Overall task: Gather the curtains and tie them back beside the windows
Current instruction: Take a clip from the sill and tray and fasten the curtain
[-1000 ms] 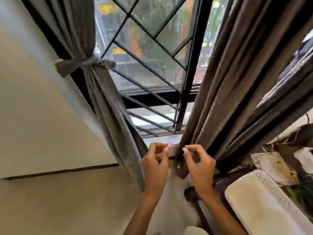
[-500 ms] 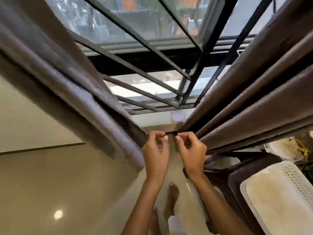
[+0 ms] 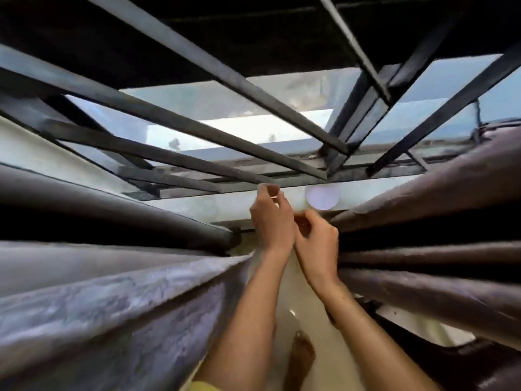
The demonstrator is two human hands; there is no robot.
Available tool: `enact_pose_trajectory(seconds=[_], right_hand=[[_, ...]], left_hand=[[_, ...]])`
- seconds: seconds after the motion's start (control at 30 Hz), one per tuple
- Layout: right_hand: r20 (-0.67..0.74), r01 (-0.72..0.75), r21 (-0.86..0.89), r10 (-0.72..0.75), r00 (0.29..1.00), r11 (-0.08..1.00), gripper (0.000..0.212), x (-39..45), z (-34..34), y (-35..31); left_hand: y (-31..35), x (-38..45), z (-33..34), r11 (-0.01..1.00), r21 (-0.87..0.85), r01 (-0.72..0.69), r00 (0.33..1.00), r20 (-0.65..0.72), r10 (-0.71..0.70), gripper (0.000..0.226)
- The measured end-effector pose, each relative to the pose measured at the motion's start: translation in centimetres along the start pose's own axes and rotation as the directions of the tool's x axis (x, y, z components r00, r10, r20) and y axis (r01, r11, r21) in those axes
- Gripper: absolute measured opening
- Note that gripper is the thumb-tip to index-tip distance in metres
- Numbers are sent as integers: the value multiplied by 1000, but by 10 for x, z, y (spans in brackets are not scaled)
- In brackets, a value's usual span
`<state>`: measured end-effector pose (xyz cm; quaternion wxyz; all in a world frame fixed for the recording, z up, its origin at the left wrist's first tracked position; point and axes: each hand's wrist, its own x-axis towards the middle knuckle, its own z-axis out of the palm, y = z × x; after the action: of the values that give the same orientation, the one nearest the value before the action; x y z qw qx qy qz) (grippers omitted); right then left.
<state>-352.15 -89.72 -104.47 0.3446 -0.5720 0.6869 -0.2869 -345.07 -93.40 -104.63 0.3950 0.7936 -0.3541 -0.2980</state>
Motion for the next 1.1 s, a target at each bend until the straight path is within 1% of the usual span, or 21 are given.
enact_pose_trajectory(seconds=[0.1,0.2,0.27,0.37,0.43,0.53,0.6,0.63,0.7,0.73,0.77,0.8,0.83,0.87,0.9,0.93,1.0,1.1], right_hand=[[87,-4,-46,8,996,999,5,20,29,7],[178,16,-125,6,984,992,7,33,57,12],[217,20,-156,14,976,988,8,39,70,14],[258,20,-160,22,966,987,9,48,90,15],[294,14,-158,33,955,987,11,54,105,14],[305,-2,-131,42,951,991,18,62,134,12],[299,-71,-122,104,948,990,23,68,158,14],[304,-134,-111,162,939,985,26,72,171,17],[318,-257,-56,261,912,965,33,79,197,20],[320,-291,-36,287,903,956,37,81,207,21],[321,-305,-28,298,899,952,42,82,217,20],[319,-306,-31,299,899,952,46,84,226,19],[313,-303,-43,300,901,952,48,85,234,19],[307,-301,-53,302,903,952,49,87,242,19],[296,-307,-57,310,903,950,47,89,248,18],[282,-320,-49,321,904,946,44,90,254,20],[250,-334,-28,330,910,942,32,92,262,22],[207,-267,-62,274,939,962,19,92,267,26]], left_hand=[[-29,26,0,998,58,-5,999,-40,7,11],[-56,49,-8,995,80,-65,996,-63,70,7],[-74,64,-19,992,91,-83,987,-127,95,5],[-96,86,-43,992,113,-62,960,-263,90,5],[-113,99,-60,988,157,-1,957,-286,47,5],[-136,117,-77,952,272,139,965,-255,-68,10],[-148,126,-83,907,375,193,975,-177,-134,19],[-153,130,-84,890,407,208,976,-139,-165,22],[-162,140,-84,881,407,241,971,-90,-224,19],[-163,145,-83,883,390,262,965,-78,-252,24],[-167,151,-82,891,359,277,960,-75,-269,25],[-170,157,-81,900,319,297,955,-73,-289,17],[-174,162,-80,907,286,309,951,-77,-300,18],[-177,166,-79,906,269,328,944,-74,-320,30],[-180,170,-78,906,263,332,943,-72,-325,37],[-182,172,-76,906,269,327,944,-61,-323,38],[-188,177,-72,912,267,313,949,-46,-312,32],[-190,177,-66,911,284,300,954,-70,-292,24]])
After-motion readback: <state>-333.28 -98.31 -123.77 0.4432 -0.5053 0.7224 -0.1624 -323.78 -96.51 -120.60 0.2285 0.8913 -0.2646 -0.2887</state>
